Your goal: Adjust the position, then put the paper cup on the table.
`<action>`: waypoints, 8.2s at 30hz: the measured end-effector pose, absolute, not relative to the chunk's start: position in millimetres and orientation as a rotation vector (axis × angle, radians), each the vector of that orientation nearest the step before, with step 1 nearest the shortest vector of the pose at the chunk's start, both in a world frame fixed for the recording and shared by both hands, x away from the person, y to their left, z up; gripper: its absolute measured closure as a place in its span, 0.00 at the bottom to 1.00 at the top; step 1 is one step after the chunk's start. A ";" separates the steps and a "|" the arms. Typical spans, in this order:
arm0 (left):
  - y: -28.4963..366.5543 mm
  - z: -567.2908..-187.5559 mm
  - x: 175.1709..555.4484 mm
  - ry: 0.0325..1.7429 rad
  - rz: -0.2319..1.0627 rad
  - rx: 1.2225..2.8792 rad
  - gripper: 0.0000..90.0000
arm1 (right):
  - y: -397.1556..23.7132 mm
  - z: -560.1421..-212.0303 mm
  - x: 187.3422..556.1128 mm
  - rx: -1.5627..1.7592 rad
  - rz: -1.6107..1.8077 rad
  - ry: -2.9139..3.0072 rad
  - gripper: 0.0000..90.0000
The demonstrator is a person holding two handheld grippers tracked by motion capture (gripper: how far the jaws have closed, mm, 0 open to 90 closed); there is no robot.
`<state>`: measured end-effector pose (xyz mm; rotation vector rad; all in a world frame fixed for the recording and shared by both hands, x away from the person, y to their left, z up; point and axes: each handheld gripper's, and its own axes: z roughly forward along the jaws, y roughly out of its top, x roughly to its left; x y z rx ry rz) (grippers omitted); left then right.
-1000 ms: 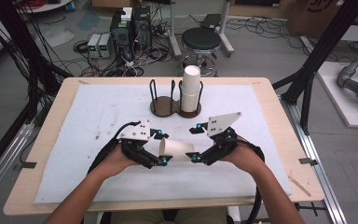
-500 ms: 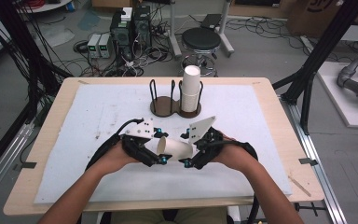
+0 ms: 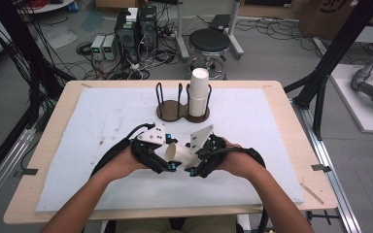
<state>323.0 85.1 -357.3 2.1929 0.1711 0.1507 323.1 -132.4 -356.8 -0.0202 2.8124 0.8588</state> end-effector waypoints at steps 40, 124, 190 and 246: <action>121.2 -359.7 325.6 0.474 0.209 1.729 0.19 | -178.4 -384.3 333.6 0.343 1.171 2.752 0.37; 179.0 -421.9 320.8 0.629 0.350 1.600 0.20 | -309.5 -430.5 351.2 1.006 1.473 1.953 0.36; 197.6 -417.1 320.5 0.696 0.371 1.560 0.19 | -330.5 -419.0 302.9 1.163 1.229 2.111 0.22; 208.5 -413.2 304.0 0.652 0.411 1.515 0.19 | -299.9 -388.0 281.9 0.914 1.402 2.064 0.22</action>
